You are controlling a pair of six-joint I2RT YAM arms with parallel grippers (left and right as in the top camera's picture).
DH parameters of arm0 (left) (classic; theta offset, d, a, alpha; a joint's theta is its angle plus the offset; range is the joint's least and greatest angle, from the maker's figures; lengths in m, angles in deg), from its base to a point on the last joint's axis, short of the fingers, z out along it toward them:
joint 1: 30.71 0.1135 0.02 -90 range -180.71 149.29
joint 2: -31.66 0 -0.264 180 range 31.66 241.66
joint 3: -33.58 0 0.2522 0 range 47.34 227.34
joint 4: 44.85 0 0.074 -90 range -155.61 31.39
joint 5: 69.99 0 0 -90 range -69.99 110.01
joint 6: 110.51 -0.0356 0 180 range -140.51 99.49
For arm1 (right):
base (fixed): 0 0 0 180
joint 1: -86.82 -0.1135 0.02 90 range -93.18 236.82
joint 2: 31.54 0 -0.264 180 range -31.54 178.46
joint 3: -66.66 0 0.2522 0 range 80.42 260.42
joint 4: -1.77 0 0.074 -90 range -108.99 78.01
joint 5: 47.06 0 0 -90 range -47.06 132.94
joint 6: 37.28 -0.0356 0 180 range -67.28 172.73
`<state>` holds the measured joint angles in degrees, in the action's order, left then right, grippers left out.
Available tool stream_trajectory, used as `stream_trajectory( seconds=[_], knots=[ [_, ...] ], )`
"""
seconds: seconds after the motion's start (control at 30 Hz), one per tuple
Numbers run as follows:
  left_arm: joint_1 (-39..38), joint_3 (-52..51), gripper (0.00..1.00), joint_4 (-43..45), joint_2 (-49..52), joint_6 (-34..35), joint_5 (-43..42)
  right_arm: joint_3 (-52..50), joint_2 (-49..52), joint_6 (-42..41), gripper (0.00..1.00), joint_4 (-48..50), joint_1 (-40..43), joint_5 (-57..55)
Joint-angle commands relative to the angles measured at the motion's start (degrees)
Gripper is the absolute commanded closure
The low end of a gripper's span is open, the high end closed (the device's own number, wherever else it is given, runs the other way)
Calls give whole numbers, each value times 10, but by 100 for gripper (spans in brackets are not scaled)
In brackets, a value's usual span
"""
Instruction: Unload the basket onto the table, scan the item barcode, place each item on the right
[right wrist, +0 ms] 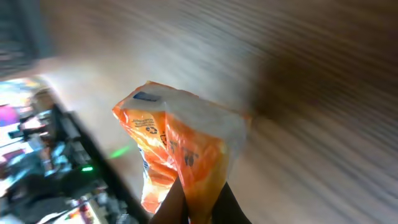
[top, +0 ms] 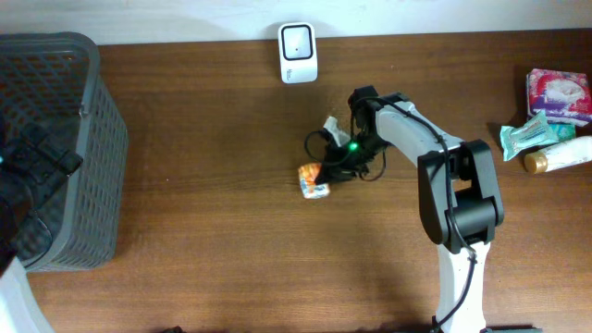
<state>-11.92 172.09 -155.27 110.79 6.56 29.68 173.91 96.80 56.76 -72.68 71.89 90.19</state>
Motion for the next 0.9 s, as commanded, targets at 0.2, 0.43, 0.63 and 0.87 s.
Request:
stream_trajectory(
  seconds=[0.2,0.43,0.63,0.87],
  knots=[
    [3,0,1,0,-1,5,2,258,-7,142,96,-91,16,228],
    [3,0,1,0,-1,5,2,319,-7,276,96,-230,106,299],
    [3,0,1,0,-1,5,2,317,-7,429,96,-367,110,301],
    [3,0,1,0,-1,5,2,317,-7,429,96,-366,107,301]
  ],
)
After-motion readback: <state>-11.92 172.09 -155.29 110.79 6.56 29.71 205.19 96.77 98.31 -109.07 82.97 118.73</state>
